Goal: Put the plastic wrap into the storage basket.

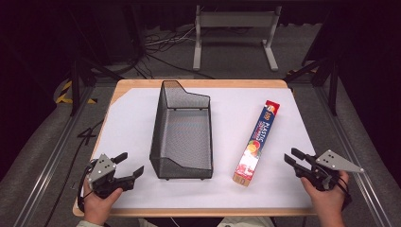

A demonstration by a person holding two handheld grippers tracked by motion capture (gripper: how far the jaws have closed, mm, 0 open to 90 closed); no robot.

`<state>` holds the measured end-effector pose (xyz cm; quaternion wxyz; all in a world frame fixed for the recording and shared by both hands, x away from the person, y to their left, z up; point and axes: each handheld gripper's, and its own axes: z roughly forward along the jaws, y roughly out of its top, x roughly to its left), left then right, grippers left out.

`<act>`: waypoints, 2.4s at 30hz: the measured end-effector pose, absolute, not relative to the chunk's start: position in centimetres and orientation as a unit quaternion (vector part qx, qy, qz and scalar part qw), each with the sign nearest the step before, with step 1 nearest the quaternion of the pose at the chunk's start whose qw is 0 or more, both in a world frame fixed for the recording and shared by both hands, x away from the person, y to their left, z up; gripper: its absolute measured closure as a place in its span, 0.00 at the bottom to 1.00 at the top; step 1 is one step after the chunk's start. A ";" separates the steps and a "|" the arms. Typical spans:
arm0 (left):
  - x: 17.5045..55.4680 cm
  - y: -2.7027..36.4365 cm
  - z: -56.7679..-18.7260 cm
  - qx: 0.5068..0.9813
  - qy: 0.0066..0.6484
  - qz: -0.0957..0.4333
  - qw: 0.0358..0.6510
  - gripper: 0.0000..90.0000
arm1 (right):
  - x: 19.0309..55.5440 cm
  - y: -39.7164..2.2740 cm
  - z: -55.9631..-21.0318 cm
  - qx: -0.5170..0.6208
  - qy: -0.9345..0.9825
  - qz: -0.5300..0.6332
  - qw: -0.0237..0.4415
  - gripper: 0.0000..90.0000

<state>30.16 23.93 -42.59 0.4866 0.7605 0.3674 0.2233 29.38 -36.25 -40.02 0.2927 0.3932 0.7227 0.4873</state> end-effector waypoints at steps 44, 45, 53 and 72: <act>30.1 23.8 -42.5 0.758 0.367 0.221 0.492 0.25 | 32.9 -30.7 -34.4 0.281 0.762 0.535 0.233 0.64; 30.1 23.8 -42.5 0.758 0.367 0.221 0.491 0.25 | 33.0 -30.3 -34.4 0.277 0.764 0.536 0.228 0.64; 30.1 23.8 -42.5 0.758 0.366 0.223 0.491 0.25 | 33.6 -27.7 -33.9 0.259 0.772 0.548 0.193 0.69; 30.2 23.8 -42.6 0.759 0.368 0.225 0.487 0.25 | 35.1 -23.7 -34.4 0.269 0.817 0.490 0.144 0.96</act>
